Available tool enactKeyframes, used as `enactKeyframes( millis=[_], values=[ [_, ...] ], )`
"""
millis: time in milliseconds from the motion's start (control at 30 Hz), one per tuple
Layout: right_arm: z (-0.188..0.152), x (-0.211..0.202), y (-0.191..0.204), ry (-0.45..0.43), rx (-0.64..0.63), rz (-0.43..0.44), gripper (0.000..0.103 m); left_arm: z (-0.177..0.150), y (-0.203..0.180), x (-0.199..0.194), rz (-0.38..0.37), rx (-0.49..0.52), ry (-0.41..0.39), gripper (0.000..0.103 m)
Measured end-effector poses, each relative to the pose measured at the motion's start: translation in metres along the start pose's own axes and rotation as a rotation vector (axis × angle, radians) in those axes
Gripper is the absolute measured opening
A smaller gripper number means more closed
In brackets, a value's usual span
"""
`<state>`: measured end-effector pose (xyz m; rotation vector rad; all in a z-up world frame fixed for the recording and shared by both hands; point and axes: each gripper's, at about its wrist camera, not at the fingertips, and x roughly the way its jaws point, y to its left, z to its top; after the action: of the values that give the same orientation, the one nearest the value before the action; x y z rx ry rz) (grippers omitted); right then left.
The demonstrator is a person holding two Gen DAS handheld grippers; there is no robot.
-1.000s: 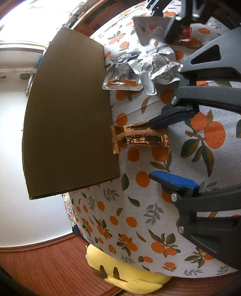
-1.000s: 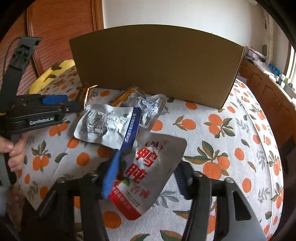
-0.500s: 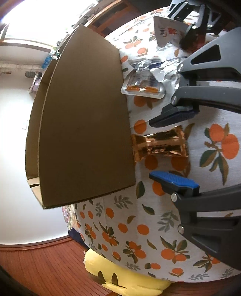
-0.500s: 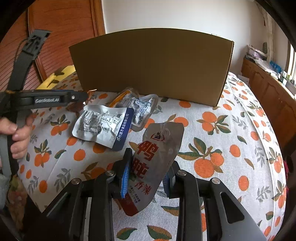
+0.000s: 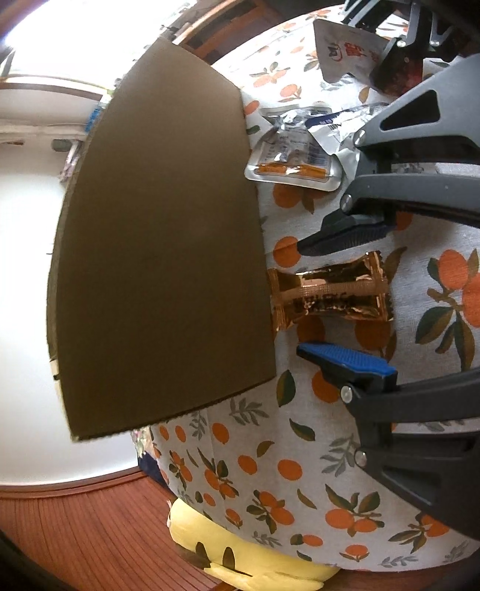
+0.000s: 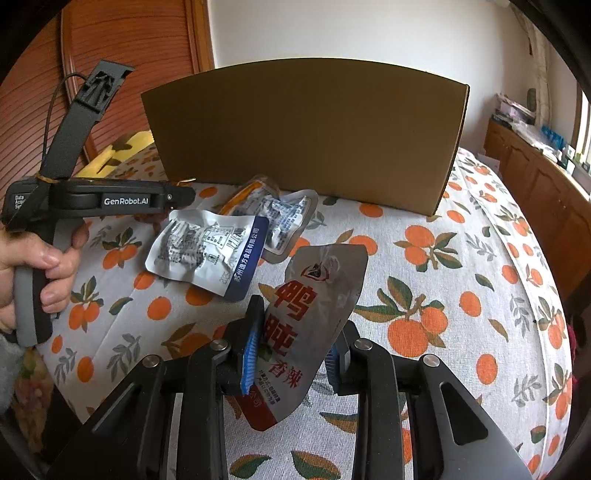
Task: Organize snacks
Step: 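Grasp the brown wrapped bar with the left gripper while the right grasps the duck-neck pouch, then lift and carry the brown bar and duck-neck pouch over the box with both grippers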
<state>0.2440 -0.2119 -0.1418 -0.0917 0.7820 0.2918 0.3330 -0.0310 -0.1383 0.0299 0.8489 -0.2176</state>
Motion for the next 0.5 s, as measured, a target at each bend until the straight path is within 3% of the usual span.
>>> enactKeyframes(
  millis=[200,500],
  values=[
    [0.0,0.0002,0.001,0.0,-0.004,0.0,0.028,-0.0008,0.001,0.0,0.021,0.029,-0.001,0.024],
    [0.0005,0.0003,0.0018,0.001,-0.008,-0.002,0.029,-0.0061,0.0009,-0.0088,0.016,0.034,-0.021,0.02]
  ],
)
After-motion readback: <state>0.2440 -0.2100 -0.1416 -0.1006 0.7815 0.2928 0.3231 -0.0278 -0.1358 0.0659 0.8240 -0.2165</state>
